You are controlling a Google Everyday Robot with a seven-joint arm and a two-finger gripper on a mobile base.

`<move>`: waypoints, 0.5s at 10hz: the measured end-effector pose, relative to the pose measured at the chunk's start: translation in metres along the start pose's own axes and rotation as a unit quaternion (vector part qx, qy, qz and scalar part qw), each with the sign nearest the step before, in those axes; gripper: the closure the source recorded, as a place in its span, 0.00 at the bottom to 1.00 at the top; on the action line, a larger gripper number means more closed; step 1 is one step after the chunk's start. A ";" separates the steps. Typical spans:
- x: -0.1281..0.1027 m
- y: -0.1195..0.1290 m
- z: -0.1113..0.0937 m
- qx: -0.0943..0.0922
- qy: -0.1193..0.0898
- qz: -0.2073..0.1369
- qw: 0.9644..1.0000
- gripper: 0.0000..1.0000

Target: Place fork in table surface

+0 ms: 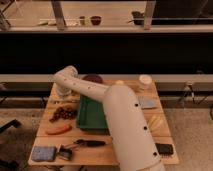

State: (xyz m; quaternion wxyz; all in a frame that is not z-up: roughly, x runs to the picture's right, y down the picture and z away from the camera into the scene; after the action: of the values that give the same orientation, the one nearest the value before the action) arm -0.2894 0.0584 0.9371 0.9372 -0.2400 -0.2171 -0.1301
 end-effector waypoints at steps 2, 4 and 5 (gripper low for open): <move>0.001 -0.002 0.003 0.001 0.003 0.008 1.000 0.54; 0.001 -0.006 0.012 -0.001 0.003 0.017 1.000 0.54; 0.000 -0.008 0.018 -0.002 0.003 0.020 1.000 0.54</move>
State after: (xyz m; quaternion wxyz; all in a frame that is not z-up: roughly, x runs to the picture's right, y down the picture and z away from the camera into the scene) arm -0.2982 0.0603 0.9546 0.9397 -0.2460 -0.2093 -0.1121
